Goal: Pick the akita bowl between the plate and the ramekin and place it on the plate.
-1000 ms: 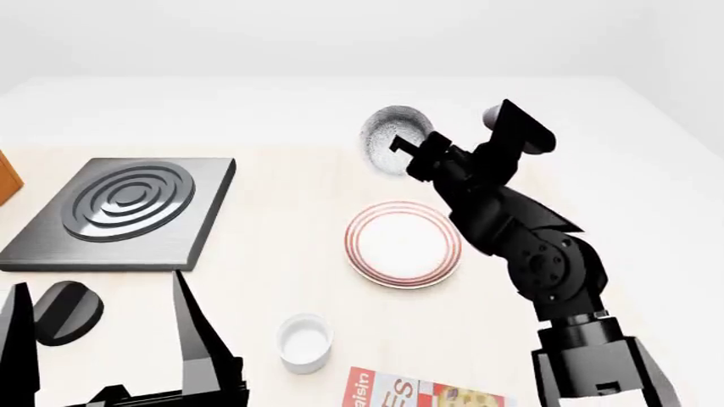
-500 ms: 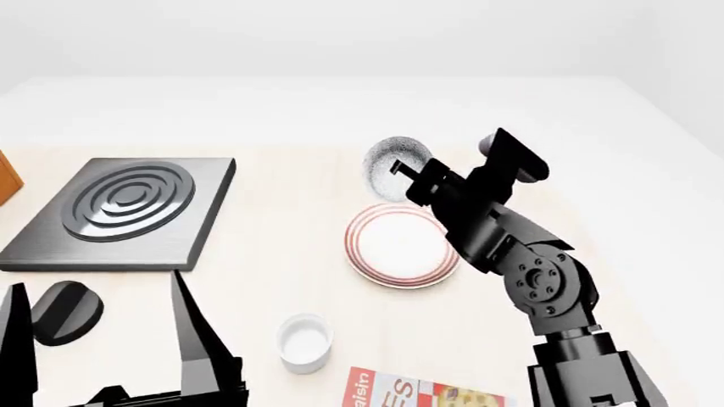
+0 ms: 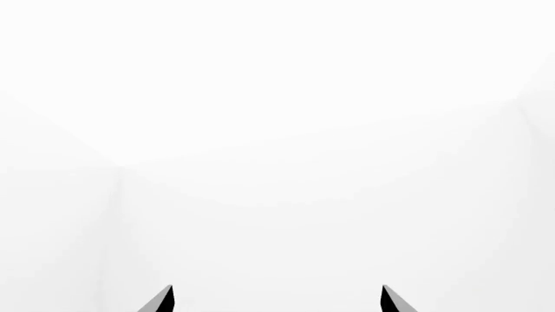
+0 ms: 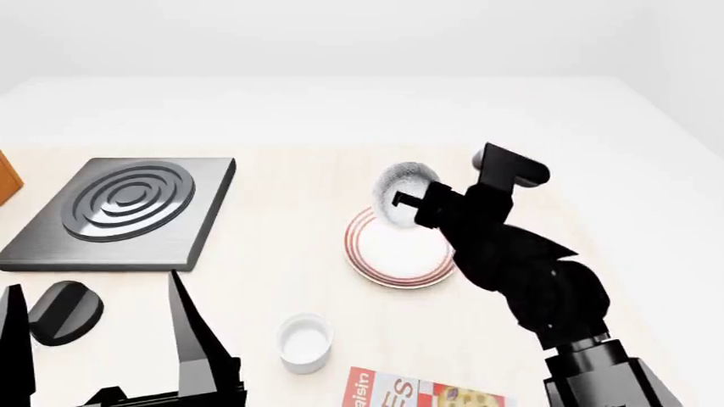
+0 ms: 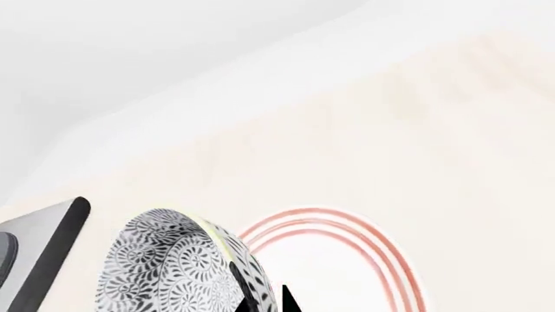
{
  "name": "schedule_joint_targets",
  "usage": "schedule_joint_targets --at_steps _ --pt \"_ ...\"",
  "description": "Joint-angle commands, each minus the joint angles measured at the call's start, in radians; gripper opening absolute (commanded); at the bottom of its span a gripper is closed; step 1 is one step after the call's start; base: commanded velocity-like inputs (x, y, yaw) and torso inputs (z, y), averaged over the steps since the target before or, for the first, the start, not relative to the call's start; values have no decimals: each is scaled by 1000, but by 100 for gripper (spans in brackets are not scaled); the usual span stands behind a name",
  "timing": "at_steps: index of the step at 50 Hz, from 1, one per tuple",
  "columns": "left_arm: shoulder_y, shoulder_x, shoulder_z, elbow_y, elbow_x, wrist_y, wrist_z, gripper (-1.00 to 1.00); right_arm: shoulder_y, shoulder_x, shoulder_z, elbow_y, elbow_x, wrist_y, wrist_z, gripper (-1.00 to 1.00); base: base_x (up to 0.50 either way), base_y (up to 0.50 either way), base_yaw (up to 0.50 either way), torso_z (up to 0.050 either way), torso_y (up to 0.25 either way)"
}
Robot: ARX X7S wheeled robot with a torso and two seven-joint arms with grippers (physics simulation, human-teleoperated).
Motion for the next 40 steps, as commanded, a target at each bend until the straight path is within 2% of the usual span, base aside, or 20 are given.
schedule_joint_targets --at_steps 1,27,40 --pt "0 23 -34 5 -2 8 26 100 -7 5 -30 -13 -76 3 -44 -100 0 0 0 0 0" --pt "-1 18 -34 9 -2 6 22 100 -36 -9 -61 27 -89 -24 -86 -100 0 0 0 0 0" --pt "-1 16 -34 2 -2 8 18 100 13 -26 -61 109 -107 -54 -109 -100 0 0 0 0 1"
